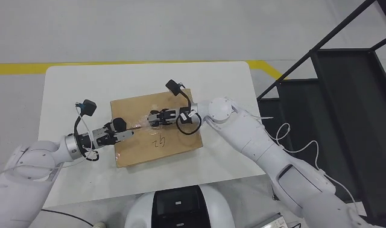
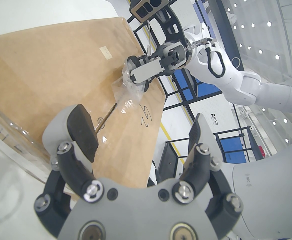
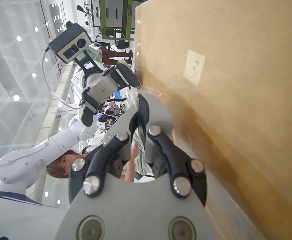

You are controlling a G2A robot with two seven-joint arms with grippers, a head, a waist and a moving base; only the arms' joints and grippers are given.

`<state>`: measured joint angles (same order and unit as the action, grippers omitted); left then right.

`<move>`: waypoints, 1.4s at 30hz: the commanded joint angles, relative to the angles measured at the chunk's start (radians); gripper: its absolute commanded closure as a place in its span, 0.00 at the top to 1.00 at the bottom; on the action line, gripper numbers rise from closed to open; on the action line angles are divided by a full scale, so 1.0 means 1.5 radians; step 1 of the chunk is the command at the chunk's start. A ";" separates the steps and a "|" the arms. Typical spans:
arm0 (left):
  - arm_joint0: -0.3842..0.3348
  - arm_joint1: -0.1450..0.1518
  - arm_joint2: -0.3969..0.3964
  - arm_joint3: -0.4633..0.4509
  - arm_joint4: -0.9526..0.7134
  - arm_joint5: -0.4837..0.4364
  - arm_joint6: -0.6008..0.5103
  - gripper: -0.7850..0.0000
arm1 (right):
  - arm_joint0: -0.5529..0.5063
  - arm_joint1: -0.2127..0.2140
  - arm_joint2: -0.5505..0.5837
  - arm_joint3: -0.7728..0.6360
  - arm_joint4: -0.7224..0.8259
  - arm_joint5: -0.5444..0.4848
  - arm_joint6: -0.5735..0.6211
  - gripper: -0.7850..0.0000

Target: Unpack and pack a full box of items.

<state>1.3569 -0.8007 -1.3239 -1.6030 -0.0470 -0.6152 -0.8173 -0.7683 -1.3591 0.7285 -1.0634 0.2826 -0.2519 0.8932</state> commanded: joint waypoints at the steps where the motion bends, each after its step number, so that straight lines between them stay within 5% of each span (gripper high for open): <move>1: 0.000 0.000 0.000 0.000 0.000 0.000 0.000 1.00 | 0.002 -0.002 -0.005 0.000 -0.011 -0.001 -0.004 0.00; 13: 0.000 0.000 0.000 0.000 0.000 0.000 0.000 1.00 | 0.003 -0.018 -0.017 0.015 -0.035 -0.009 -0.034 0.00; 14: 0.000 0.000 0.000 0.000 0.000 0.000 0.000 1.00 | 0.003 -0.018 -0.015 0.014 -0.037 -0.011 -0.034 0.10; 15: 0.000 0.000 0.000 0.000 0.000 0.000 0.000 1.00 | 0.003 -0.017 -0.014 0.013 -0.042 -0.015 -0.031 0.47; 16: 0.000 0.000 0.000 0.000 0.000 0.000 0.000 1.00 | 0.003 -0.017 -0.013 0.011 -0.048 -0.016 -0.032 1.00; 27: 0.001 0.000 -0.002 0.002 -0.001 0.001 0.004 1.00 | -0.011 -0.012 0.006 -0.020 -0.078 -0.007 -0.033 1.00; 42: 0.125 0.014 -0.158 0.011 -0.115 -0.074 0.066 1.00 | -0.019 -0.021 0.003 -0.049 -0.086 -0.005 -0.035 1.00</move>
<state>1.5360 -0.7801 -1.5531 -1.5877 -0.2110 -0.7268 -0.7178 -0.7984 -1.3892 0.7337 -1.1364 0.1539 -0.2601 0.8419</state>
